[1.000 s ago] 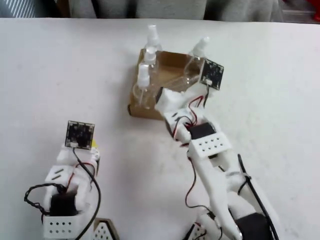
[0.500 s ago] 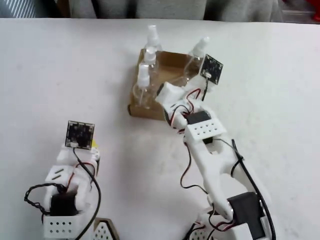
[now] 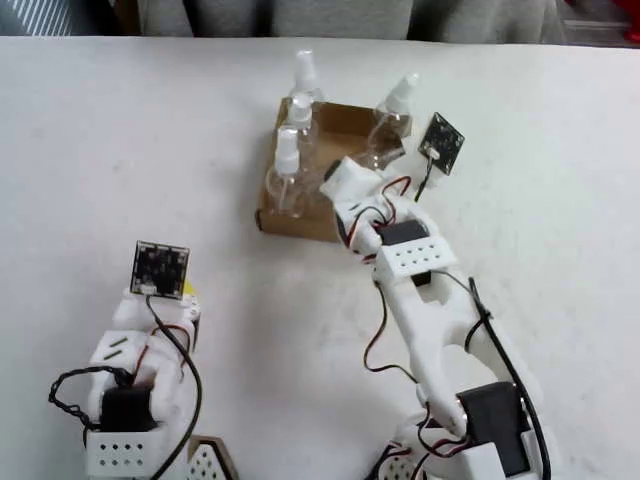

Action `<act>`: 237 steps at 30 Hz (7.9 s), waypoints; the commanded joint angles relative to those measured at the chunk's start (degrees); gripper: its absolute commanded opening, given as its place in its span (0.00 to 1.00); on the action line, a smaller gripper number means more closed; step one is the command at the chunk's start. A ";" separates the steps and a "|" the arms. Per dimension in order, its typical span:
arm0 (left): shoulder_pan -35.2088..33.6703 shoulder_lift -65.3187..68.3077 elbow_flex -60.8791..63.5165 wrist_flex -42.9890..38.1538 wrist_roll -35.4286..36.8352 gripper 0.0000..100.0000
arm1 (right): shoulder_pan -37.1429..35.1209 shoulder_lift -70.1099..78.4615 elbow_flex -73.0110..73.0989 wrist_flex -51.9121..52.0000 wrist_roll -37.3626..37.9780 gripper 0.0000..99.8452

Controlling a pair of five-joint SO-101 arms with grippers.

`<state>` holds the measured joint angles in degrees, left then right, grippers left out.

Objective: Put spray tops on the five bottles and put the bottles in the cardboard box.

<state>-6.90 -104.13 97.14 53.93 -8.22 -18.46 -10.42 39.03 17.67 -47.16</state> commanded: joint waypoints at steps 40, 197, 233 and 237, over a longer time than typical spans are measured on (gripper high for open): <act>0.84 -0.75 -0.18 -0.09 -0.62 0.02 | 1.71 9.19 -10.29 -1.45 -0.35 0.29; 0.75 -0.66 -0.18 0.09 -4.04 0.02 | 58.15 -16.66 3.52 40.57 92.13 0.06; 0.57 -0.66 -0.18 2.11 -4.13 0.03 | 46.37 -16.66 -11.60 52.97 79.38 0.24; 0.48 -0.66 -0.18 2.11 -4.13 0.03 | 37.41 -16.48 -13.19 52.53 72.79 0.19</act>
<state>-6.55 -104.13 97.14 55.87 -11.74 27.16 -25.63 29.89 69.98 31.78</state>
